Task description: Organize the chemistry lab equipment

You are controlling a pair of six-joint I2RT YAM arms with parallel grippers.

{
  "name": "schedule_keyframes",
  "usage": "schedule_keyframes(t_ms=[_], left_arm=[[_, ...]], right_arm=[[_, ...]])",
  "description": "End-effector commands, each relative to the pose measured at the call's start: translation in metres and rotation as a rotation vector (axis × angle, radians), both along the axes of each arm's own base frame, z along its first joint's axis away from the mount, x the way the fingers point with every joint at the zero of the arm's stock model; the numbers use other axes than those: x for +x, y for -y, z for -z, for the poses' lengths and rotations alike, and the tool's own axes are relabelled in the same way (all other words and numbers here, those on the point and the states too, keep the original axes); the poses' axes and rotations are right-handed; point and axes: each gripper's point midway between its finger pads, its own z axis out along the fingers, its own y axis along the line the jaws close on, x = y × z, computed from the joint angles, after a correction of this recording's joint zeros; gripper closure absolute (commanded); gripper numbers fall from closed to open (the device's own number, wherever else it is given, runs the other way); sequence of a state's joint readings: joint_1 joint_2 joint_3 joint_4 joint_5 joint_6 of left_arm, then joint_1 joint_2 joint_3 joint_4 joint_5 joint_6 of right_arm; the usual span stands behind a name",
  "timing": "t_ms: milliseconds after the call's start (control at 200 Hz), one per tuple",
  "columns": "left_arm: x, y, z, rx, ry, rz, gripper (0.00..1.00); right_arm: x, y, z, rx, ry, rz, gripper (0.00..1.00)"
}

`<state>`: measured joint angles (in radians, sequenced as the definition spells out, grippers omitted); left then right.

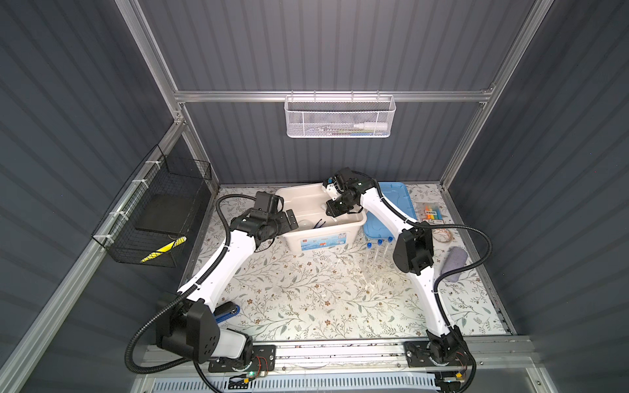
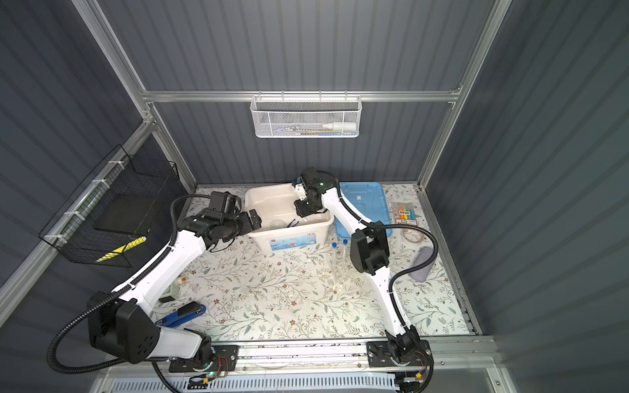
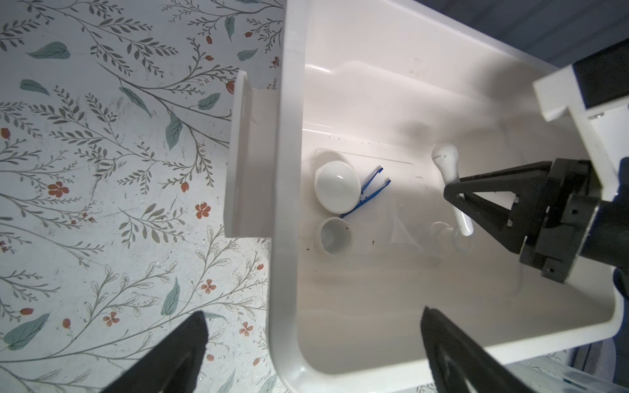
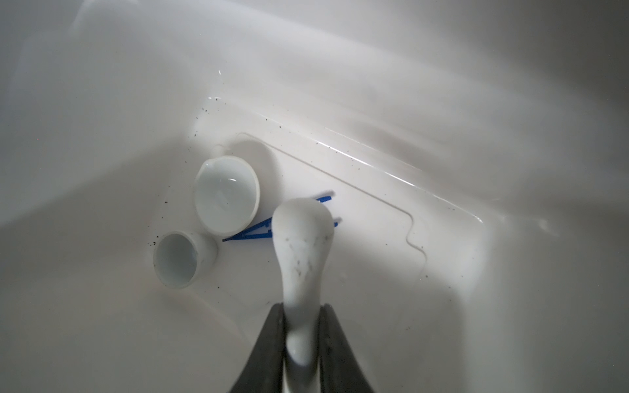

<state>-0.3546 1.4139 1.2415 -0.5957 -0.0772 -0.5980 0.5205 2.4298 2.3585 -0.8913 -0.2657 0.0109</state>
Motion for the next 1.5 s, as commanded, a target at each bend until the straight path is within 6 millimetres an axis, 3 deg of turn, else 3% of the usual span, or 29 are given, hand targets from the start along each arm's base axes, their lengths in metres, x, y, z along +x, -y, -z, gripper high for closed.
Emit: schedule_keyframes(t_ms=[0,415,770,950,1281,1351,1361,1381,1496], left_arm=[[-0.001,0.0,-0.001,-0.007,0.004,-0.019,0.0],[0.013,-0.002,0.001,0.041,-0.008,-0.026,0.0],[0.023,-0.006,-0.007,0.087,0.038,-0.026,0.0],[0.033,-0.003,-0.01,0.095,0.053,-0.02,0.0],[0.051,-0.004,-0.028,0.146,0.132,-0.026,0.0],[0.053,-0.003,-0.031,0.154,0.15,-0.024,0.0],[0.056,-0.001,-0.043,0.145,0.178,-0.027,0.0],[0.058,0.0,-0.048,0.145,0.189,-0.028,0.0],[0.059,0.004,-0.051,0.168,0.193,-0.025,0.0]], right_arm=[[-0.001,0.002,0.006,0.003,-0.029,0.014,0.8],[-0.009,0.002,0.03,-0.009,-0.092,0.02,0.77],[-0.014,0.002,0.028,-0.022,-0.092,0.02,0.59],[-0.013,-0.002,-0.003,0.031,-0.039,0.032,0.41],[-0.016,-0.002,-0.101,0.195,0.137,0.053,0.02],[-0.016,0.002,-0.119,0.221,0.165,0.065,0.01],[-0.016,0.002,-0.122,0.224,0.169,0.067,0.01],[-0.016,0.004,-0.127,0.231,0.178,0.071,0.01],[-0.008,0.026,-0.154,0.26,0.218,0.142,0.01]])
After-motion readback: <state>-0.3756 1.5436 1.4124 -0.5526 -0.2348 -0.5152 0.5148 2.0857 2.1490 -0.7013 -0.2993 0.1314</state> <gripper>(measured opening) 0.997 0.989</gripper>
